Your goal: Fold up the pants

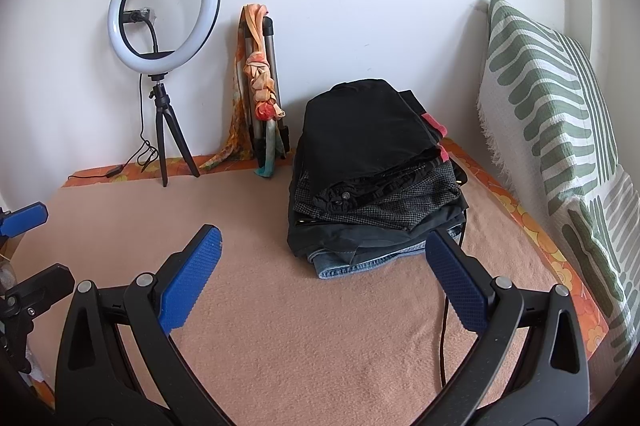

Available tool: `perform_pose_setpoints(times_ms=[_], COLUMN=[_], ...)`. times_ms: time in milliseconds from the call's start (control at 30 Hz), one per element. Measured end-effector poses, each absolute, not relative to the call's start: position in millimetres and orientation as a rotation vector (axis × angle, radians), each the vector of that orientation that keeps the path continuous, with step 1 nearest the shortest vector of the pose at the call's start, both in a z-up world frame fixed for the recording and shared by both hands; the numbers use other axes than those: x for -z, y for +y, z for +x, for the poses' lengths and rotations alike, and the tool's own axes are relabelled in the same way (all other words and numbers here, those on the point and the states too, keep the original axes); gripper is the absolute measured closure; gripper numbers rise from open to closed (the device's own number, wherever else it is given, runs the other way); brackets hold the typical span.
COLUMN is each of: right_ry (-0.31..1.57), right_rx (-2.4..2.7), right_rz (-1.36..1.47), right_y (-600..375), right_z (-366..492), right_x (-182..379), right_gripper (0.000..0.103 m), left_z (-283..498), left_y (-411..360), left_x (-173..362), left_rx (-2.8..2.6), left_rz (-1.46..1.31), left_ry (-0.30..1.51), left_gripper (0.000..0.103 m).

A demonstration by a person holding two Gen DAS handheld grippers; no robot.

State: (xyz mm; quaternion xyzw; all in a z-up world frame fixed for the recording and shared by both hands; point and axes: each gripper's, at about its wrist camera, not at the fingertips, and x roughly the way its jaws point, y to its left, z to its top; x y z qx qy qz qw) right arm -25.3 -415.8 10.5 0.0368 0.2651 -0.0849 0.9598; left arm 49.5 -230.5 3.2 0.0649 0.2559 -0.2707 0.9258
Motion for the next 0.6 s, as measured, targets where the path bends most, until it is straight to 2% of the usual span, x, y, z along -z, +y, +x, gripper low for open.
perform_pose_setpoints(times_ms=[600], right_ry=[0.54], right_rx=[0.169], right_rz=[0.075], right_y=[-414.8], right_z=[-25.4], right_x=[-9.5], right_gripper=[0.0], left_z=[49.1], left_y=[-231.2], left_x=[-2.6], left_rx=[0.557], left_rz=[0.134], left_ry=[0.528], left_gripper=[0.0])
